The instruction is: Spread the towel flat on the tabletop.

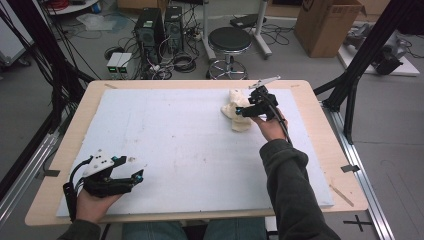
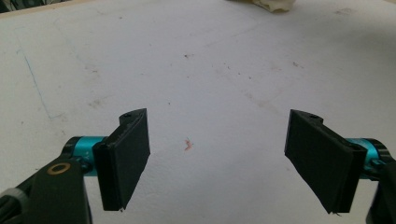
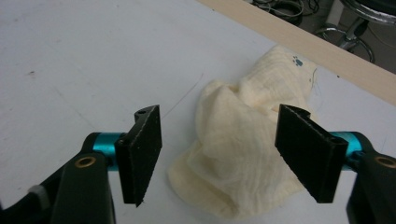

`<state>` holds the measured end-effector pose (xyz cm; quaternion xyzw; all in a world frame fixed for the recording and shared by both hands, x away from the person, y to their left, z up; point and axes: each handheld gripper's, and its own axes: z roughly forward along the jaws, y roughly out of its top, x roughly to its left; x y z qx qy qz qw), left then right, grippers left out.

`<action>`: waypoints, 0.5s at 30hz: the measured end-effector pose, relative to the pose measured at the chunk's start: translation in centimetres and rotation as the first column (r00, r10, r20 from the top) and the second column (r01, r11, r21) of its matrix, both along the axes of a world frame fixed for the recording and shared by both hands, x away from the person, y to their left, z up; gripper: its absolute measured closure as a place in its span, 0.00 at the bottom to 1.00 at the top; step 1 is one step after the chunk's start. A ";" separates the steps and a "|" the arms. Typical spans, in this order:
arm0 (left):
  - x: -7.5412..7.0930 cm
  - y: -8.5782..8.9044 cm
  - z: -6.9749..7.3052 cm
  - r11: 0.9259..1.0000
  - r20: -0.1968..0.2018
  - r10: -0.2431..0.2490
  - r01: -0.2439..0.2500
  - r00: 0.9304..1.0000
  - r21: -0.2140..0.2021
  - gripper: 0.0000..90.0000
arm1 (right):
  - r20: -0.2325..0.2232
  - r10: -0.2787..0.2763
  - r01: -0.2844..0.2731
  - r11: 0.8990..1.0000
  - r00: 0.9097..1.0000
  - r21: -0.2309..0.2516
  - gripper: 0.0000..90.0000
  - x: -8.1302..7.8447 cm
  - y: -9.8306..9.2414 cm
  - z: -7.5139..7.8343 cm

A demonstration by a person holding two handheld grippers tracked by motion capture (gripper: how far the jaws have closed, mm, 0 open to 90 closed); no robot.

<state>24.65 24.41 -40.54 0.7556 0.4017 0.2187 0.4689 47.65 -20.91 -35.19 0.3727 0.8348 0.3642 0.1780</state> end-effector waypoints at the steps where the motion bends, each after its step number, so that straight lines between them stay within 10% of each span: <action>1: 0.0 0.0 0.0 1.000 -0.001 0.000 0.000 1.000 -0.001 0.25 | -0.005 -0.015 0.015 1.000 1.000 0.001 0.36 0.3 0.0 -0.3; 15: 0.1 0.2 -0.1 1.000 -0.001 0.001 -0.001 1.000 -0.003 0.25 | -0.071 -0.074 0.069 0.995 0.995 -0.070 0.46 2.3 1.4 -3.7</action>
